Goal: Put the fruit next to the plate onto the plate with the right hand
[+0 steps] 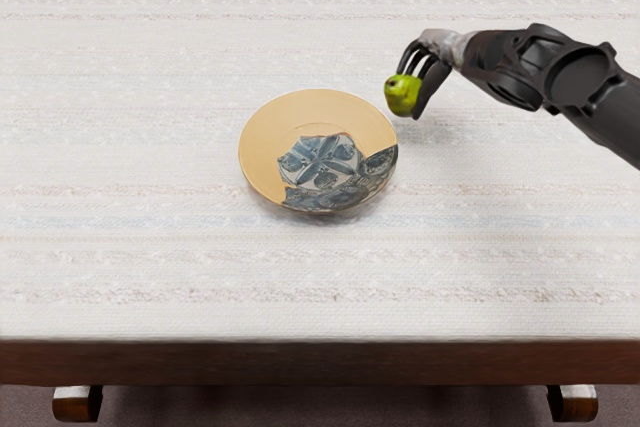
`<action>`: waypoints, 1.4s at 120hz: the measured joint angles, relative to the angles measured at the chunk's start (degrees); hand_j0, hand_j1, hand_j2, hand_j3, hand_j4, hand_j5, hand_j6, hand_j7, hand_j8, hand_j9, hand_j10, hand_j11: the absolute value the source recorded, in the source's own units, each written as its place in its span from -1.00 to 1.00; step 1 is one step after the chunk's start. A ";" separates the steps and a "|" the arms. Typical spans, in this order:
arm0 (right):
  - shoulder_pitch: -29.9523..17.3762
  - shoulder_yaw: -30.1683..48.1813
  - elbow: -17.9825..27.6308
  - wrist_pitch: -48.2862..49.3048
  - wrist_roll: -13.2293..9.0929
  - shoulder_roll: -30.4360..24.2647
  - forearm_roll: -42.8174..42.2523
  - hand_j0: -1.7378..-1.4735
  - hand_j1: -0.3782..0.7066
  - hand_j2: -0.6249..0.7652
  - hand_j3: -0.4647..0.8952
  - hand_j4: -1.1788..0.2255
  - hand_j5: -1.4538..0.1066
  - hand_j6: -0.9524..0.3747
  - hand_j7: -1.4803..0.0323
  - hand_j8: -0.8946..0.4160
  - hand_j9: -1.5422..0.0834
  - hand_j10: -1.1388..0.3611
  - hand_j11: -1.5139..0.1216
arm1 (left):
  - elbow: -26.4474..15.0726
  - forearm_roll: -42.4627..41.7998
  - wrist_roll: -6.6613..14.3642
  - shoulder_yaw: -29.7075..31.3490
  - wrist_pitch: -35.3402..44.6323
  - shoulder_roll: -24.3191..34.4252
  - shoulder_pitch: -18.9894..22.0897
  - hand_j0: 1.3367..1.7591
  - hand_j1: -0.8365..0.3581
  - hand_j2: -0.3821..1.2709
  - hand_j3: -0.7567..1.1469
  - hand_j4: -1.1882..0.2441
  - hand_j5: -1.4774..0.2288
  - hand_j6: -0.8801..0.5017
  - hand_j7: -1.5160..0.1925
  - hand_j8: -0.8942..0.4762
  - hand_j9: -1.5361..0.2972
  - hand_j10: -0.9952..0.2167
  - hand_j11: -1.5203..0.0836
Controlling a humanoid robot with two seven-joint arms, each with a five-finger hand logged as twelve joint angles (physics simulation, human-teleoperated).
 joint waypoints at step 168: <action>8.25 3.42 19.96 -9.88 -8.77 3.85 2.34 -0.40 -0.56 0.13 -0.32 0.36 0.40 0.22 0.51 0.17 0.46 0.18 0.42 | 0.06 0.01 0.00 0.00 0.00 0.00 0.09 0.52 0.96 -0.53 -0.21 0.64 0.71 0.25 0.76 0.29 0.66 0.62 0.87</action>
